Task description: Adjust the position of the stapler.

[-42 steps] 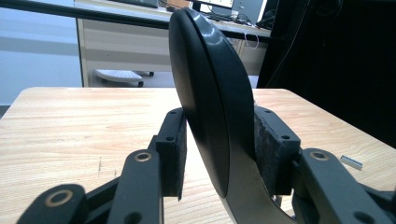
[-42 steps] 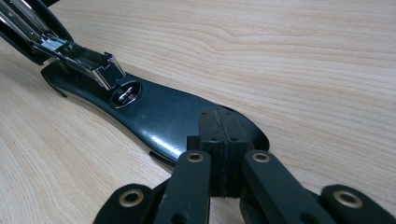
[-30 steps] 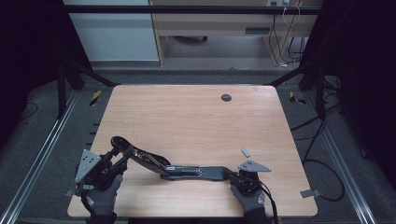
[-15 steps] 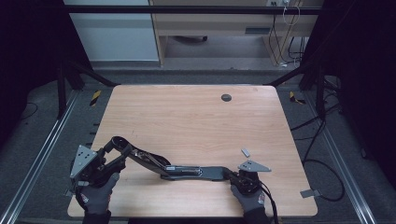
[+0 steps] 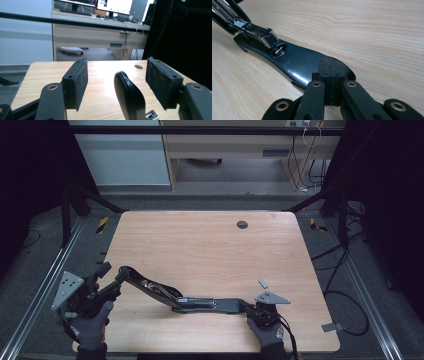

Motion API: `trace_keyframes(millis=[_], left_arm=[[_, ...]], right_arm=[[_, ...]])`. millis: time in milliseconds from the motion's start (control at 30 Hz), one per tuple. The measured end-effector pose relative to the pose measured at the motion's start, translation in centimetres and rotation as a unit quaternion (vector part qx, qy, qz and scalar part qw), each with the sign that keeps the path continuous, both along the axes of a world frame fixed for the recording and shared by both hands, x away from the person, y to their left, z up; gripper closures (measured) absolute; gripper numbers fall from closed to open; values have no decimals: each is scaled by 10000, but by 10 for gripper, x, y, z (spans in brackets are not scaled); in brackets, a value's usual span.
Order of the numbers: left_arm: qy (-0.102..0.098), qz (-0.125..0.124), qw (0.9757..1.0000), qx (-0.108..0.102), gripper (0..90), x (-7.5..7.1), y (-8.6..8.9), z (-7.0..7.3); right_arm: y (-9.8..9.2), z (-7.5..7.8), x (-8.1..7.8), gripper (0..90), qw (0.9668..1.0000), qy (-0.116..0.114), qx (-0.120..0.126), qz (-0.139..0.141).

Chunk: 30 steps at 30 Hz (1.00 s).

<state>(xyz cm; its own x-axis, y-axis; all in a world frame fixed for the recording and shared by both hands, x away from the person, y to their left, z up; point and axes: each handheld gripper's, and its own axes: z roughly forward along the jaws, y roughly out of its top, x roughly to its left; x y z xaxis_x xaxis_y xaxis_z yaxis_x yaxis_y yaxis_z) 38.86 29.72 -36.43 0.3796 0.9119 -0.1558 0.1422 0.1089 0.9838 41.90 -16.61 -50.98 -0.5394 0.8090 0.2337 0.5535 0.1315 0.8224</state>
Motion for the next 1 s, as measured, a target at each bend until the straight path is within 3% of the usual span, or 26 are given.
trace_keyframes(millis=[367, 667, 833, 1000], left_arm=[[-50, 218, 9997, -113, 371, -5, 22, 3], [163, 388, 9991, 95, 432, 1, 28, -10], [276, 611, 9974, 263, 457, 5, 31, -19], [449, 682, 9958, 424, 486, 11, 34, -30]], right_arm=[[0, 0, 0, 900, 10000, -6, -1, -8], [0, 0, 0, 900, 10000, 0, -5, -9], [0, 0, 0, 900, 10000, -10, -12, -4], [0, 0, 0, 900, 10000, -11, -14, -1]])
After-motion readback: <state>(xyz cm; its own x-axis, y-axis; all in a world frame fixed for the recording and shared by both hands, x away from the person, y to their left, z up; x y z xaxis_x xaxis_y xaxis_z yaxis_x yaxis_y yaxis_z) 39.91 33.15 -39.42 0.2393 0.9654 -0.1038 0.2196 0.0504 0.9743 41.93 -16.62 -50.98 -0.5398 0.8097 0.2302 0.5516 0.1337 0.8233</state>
